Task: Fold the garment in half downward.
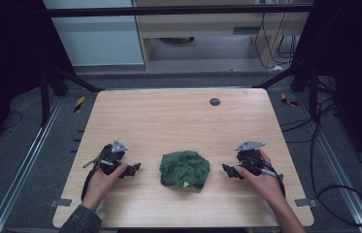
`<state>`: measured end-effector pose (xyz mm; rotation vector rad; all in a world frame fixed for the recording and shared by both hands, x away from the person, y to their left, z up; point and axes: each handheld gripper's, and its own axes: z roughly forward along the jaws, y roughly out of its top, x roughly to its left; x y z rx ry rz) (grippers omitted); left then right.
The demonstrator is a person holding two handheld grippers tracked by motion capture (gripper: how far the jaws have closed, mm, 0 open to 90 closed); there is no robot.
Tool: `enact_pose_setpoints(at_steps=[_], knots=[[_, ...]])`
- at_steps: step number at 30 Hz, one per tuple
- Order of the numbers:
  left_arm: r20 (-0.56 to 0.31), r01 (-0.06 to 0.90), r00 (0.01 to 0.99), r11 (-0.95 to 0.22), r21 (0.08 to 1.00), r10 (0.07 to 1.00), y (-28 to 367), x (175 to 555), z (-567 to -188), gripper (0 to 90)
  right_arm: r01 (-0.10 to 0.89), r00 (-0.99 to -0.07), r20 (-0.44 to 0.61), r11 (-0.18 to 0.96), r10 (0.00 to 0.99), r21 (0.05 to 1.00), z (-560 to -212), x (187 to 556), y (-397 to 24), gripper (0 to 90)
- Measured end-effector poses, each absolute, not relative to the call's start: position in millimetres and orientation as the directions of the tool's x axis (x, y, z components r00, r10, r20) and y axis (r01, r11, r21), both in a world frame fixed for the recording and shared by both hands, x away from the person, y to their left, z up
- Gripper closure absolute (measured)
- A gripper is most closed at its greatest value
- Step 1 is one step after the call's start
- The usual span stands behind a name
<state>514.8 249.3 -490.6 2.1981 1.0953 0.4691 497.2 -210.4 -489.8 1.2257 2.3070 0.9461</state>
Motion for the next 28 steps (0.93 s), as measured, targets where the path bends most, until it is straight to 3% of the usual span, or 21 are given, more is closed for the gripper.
enact_pose_setpoints(at_steps=[12,19,28], knots=[[0.017,0.604,0.536,-0.397,0.691,0.844,255,532,-503,7.0,0.645,-0.451,-0.011,0.334,0.892,0.687,-505,515,-212,7.4],[0.026,0.579,0.544,-0.398,0.712,0.838,257,536,-508,0.2,0.625,-0.417,-0.004,0.289,0.909,0.725,-512,514,-213,2.5],[0.022,0.583,0.541,-0.394,0.711,0.840,257,536,-508,0.0,0.633,-0.402,-0.003,0.281,0.916,0.721,-512,515,-211,0.2]])
